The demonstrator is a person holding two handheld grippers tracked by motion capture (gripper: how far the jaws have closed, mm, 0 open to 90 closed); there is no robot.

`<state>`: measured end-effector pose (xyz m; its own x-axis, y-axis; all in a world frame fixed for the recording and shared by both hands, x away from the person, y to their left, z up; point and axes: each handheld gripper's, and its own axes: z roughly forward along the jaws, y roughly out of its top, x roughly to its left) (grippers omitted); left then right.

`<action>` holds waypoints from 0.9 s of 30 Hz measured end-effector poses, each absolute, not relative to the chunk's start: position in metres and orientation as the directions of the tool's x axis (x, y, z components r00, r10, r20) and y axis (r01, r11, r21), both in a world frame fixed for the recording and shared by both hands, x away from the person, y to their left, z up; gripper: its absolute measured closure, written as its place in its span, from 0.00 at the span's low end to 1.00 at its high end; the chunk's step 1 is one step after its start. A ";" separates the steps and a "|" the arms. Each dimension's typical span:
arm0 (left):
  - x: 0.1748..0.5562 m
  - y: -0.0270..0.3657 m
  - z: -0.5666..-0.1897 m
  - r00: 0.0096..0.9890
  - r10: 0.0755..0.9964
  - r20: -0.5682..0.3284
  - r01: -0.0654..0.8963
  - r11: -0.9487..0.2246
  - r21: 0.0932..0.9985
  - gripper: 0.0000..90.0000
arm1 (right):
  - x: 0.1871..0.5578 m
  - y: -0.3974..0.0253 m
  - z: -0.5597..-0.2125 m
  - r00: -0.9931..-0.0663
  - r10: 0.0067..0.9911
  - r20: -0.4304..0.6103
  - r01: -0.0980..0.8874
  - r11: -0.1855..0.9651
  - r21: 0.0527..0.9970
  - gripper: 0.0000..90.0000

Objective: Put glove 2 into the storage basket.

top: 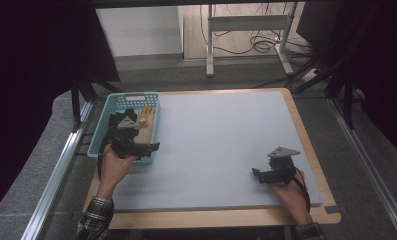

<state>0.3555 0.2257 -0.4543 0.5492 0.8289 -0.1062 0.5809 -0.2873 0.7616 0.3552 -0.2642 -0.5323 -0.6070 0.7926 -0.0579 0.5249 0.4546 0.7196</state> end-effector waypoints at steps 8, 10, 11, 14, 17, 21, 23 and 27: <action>0.353 0.215 -0.453 0.573 0.814 -0.098 0.563 -0.303 0.769 0.01 | 0.355 -0.264 -0.532 -0.607 0.793 -0.058 0.525 0.454 0.720 0.08; 0.352 0.211 -0.452 0.585 0.806 -0.093 0.551 -0.311 0.774 0.01 | 0.355 -0.264 -0.532 -0.607 0.793 -0.057 0.525 0.454 0.720 0.08; 0.351 0.209 -0.452 0.586 0.805 -0.093 0.550 -0.311 0.775 0.01 | 0.355 -0.264 -0.532 -0.607 0.793 -0.057 0.525 0.454 0.720 0.08; 0.350 0.205 -0.452 0.596 0.798 -0.094 0.542 -0.312 0.781 0.01 | 0.355 -0.264 -0.532 -0.607 0.793 -0.057 0.525 0.454 0.720 0.08; 0.350 0.200 -0.452 0.604 0.792 -0.092 0.537 -0.319 0.781 0.00 | 0.355 -0.264 -0.532 -0.607 0.793 -0.057 0.525 0.454 0.720 0.08; 0.350 0.194 -0.455 0.617 0.781 -0.096 0.533 -0.325 0.781 0.00 | 0.355 -0.264 -0.532 -0.607 0.793 -0.058 0.525 0.454 0.720 0.08; 0.350 0.191 -0.456 0.620 0.779 -0.095 0.533 -0.329 0.780 0.00 | 0.355 -0.264 -0.532 -0.607 0.793 -0.058 0.525 0.454 0.720 0.08; 0.350 0.186 -0.457 0.629 0.771 -0.099 0.528 -0.331 0.782 0.00 | 0.355 -0.264 -0.532 -0.607 0.793 -0.058 0.524 0.454 0.720 0.08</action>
<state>0.3498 0.1862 -0.4572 0.6293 0.7709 -0.0987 0.5278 -0.3307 0.7823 0.3551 -0.2642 -0.5323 -0.6069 0.7927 -0.0579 0.5244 0.4541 0.7203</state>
